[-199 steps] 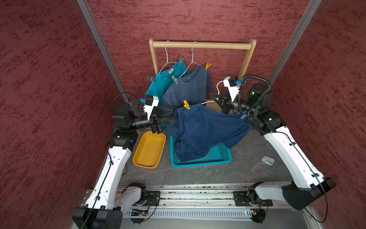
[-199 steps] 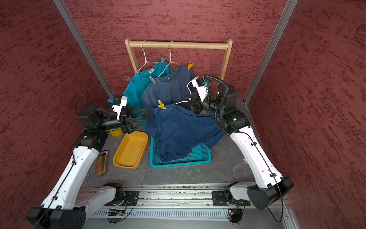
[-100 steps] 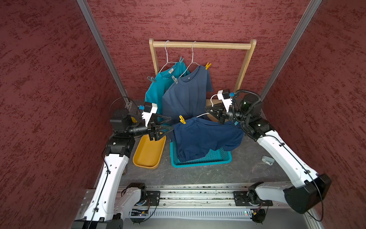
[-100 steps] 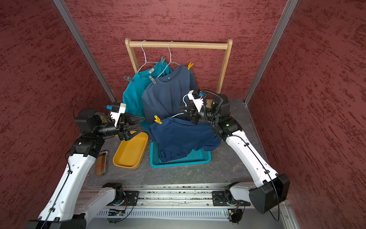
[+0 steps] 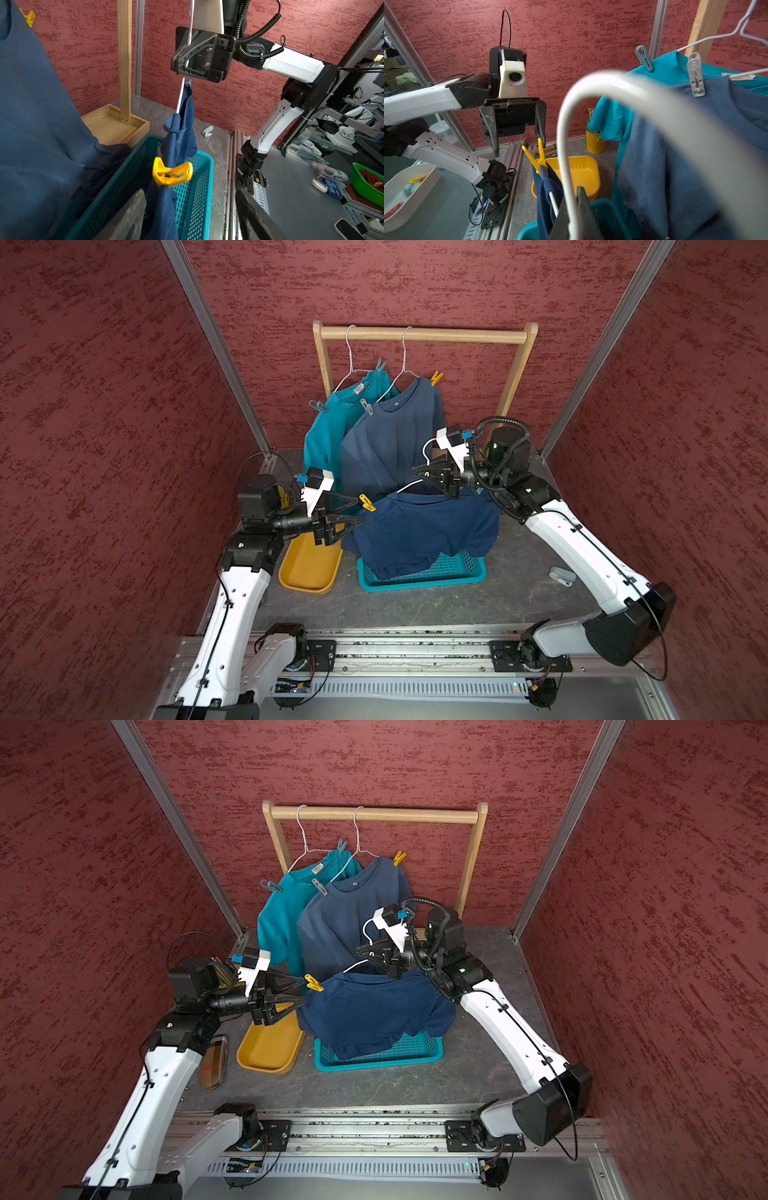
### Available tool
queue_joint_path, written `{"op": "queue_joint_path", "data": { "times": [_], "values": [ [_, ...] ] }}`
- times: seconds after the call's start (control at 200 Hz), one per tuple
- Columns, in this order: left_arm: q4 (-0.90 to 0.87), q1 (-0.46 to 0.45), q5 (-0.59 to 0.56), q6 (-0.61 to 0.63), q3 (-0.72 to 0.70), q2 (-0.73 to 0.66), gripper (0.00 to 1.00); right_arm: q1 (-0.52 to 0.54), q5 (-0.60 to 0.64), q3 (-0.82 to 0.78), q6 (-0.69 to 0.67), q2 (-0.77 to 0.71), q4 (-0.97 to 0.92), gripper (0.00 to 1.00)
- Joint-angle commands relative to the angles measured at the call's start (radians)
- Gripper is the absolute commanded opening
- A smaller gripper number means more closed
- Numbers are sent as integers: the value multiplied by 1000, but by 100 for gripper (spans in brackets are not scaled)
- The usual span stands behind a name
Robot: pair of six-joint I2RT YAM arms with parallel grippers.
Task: Remove the clothespins securing t-shirts to the hanger
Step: Remove the clothespin from the hanger.
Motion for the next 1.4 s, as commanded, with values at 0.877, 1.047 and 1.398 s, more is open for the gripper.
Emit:
{"op": "queue_joint_path", "data": {
  "times": [0.877,1.047,1.398],
  "values": [
    [-17,-99,-104,59,39,41,21,42,88,26,-30,-23,-37,0],
    [3,-98,-115,41,17,16,8,42,139,23,-36,-23,-40,0],
    [-37,-56,-164,17,9,-16,0,41,263,-24,-38,-53,-13,0]
  ]
}}
